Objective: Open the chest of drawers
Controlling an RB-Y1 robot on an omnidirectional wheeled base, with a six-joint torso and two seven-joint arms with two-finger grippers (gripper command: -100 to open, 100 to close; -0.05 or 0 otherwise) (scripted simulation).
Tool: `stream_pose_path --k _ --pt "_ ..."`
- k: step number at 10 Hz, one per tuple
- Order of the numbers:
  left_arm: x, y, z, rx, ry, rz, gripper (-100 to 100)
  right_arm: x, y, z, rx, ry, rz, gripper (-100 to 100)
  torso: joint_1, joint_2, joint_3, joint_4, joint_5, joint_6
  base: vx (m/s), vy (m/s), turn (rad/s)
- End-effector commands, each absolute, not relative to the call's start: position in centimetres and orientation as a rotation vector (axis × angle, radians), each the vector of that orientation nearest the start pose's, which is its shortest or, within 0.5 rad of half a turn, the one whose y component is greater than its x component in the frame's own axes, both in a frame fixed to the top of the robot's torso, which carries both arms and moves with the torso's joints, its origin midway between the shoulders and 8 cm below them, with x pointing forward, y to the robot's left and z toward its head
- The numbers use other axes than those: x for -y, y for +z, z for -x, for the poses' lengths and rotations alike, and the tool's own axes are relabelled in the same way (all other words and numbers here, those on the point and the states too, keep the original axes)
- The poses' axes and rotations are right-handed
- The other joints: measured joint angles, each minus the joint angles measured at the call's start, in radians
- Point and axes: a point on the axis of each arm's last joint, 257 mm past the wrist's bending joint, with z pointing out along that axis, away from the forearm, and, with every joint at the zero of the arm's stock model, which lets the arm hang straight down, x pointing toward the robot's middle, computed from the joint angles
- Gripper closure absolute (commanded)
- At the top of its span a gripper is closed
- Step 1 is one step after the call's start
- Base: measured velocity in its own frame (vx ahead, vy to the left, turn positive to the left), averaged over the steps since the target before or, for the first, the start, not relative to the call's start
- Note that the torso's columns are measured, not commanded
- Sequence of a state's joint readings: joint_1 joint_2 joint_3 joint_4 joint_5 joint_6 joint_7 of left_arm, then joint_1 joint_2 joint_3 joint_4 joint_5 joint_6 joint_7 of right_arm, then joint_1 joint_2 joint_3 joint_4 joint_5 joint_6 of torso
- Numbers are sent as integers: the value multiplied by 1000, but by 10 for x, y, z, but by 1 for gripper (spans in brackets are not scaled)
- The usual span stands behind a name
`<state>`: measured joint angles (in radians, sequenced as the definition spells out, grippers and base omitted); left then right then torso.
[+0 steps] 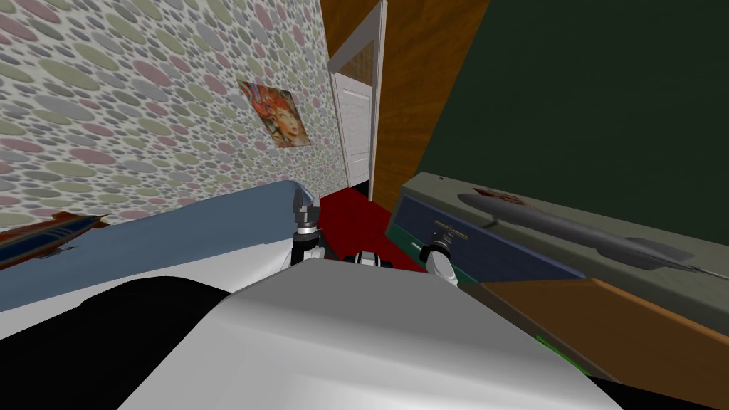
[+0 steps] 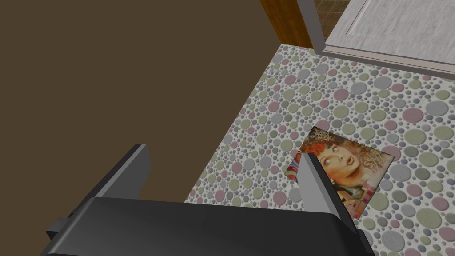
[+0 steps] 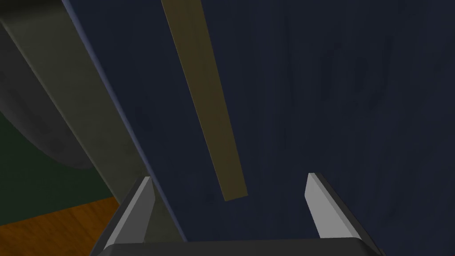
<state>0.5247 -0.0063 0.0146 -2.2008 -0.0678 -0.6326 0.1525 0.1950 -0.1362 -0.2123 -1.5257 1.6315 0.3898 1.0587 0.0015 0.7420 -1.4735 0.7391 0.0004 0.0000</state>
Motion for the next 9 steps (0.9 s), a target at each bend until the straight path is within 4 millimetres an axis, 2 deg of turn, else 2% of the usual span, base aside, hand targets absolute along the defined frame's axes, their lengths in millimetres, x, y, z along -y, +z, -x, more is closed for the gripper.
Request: stream_pose_path --k 1,3,4,8,9 --pt "-277 6 -335 -593 -1392 647 0 502 -292 -415 -1792 -1476 648 -100 0 -2 -1 0 0 0 202 79 -15" --pt "-277 6 -335 -593 -1392 647 0 501 -292 -414 -1792 -1476 647 -100 -4 0 -1 -1 -1 0 57 22 0" --pt "-277 6 -335 -593 -1392 647 0 501 -292 -415 -1792 -1475 647 100 -5 2 1 1 -1 0 10 4 0" --pt "-277 6 -335 -593 -1393 647 0 497 -287 -415 -1780 -1465 667 100 2 -1 -1 0 1 0 -103 116 -47" --pt "-277 6 -335 -593 -1393 647 0 496 -286 -416 -1776 -1462 672 100 1 -4 -2 -1 0 0 -89 80 -261"
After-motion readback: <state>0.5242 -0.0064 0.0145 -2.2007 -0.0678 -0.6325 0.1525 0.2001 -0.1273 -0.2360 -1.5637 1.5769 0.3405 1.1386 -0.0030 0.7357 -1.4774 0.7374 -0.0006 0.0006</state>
